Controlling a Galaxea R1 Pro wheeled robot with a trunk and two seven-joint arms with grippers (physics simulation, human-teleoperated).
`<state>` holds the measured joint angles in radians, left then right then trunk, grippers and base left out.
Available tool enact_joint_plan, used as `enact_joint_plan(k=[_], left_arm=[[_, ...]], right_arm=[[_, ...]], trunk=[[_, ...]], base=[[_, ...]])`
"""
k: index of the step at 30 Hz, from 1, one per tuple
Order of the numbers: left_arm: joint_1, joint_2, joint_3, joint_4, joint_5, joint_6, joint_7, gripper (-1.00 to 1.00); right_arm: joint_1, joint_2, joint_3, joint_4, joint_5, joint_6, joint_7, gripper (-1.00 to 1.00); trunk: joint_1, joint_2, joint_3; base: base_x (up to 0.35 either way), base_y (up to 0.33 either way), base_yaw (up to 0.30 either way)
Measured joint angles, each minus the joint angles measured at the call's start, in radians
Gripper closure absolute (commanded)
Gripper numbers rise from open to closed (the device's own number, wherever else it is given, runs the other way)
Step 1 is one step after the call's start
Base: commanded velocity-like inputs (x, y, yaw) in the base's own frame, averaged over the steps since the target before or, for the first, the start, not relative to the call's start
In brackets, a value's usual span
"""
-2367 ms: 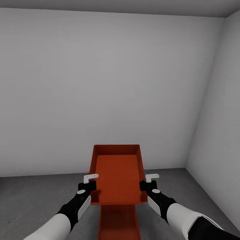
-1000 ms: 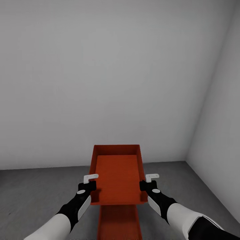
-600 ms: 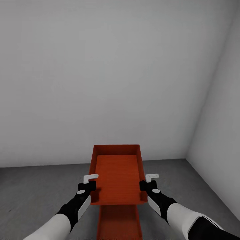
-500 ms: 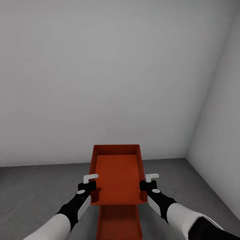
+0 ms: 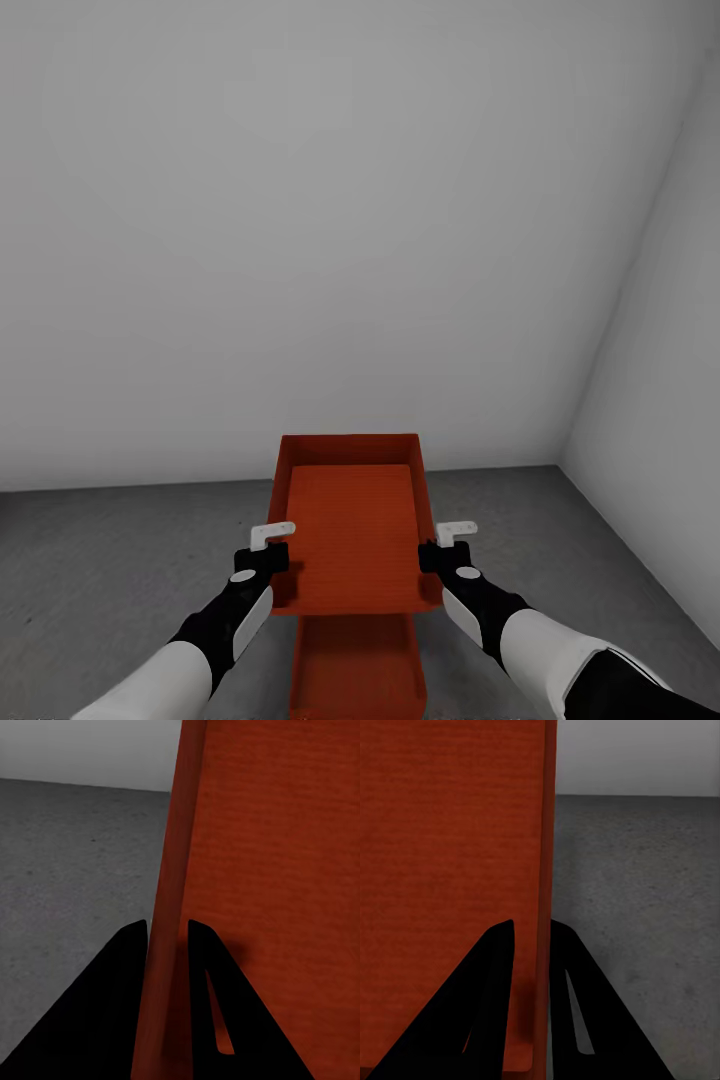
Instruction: Move the two storage containers from the living room to the garage. In the garage, place one container on the floor and stack the other container on top of it (either order is fine).
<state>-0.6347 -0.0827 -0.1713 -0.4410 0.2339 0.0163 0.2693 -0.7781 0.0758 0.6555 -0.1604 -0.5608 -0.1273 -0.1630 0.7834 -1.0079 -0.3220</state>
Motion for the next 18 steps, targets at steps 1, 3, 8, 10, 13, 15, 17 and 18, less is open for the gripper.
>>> enact_joint_plan(k=[1,3,8,10,13,15,17,18], left_arm=[[0.000,0.000,0.000,0.000,0.000,0.000,0.000,1.00],[0.000,0.000,0.000,0.000,0.000,0.000,0.000,1.00],[0.000,0.000,0.000,0.000,0.000,0.001,0.000,1.00],[0.000,0.000,0.000,0.000,0.000,0.001,0.000,1.00],[0.000,0.000,0.000,0.000,0.000,0.002,0.000,1.00],[0.000,0.000,0.000,0.000,0.000,0.002,0.000,1.00],[0.000,0.000,0.000,0.000,0.000,0.002,0.000,1.00],[0.000,0.000,0.000,0.000,0.000,0.002,0.000,1.00]], right_arm=[[0.000,0.000,0.000,0.000,0.000,0.000,0.000,1.00],[0.000,0.000,-0.001,0.000,0.001,0.000,0.000,1.00],[0.000,0.000,0.000,0.000,0.000,0.001,0.000,1.00],[0.000,0.000,0.000,0.000,-0.001,0.001,0.000,1.00],[0.000,0.000,0.000,0.000,-0.001,0.002,0.000,1.00],[0.000,0.000,0.000,0.000,-0.001,0.002,0.000,1.00],[0.000,0.000,0.000,0.000,-0.001,0.002,0.000,1.00],[0.000,0.000,0.000,0.000,-0.001,0.002,0.000,1.00]], trunk=[[0.004,-0.007,-0.005],[0.012,-0.021,-0.014],[0.031,-0.056,-0.038],[0.038,-0.070,-0.048],[0.050,-0.091,-0.062],[0.058,-0.105,-0.072],[0.065,-0.119,-0.081],[0.069,-0.126,-0.086]], base=[[0.000,0.000,0.000],[0.000,0.000,0.000],[0.000,0.000,0.000],[0.000,0.000,0.000],[0.000,0.000,0.000],[0.000,0.000,0.000],[0.000,0.000,0.000],[0.000,0.000,0.000]])
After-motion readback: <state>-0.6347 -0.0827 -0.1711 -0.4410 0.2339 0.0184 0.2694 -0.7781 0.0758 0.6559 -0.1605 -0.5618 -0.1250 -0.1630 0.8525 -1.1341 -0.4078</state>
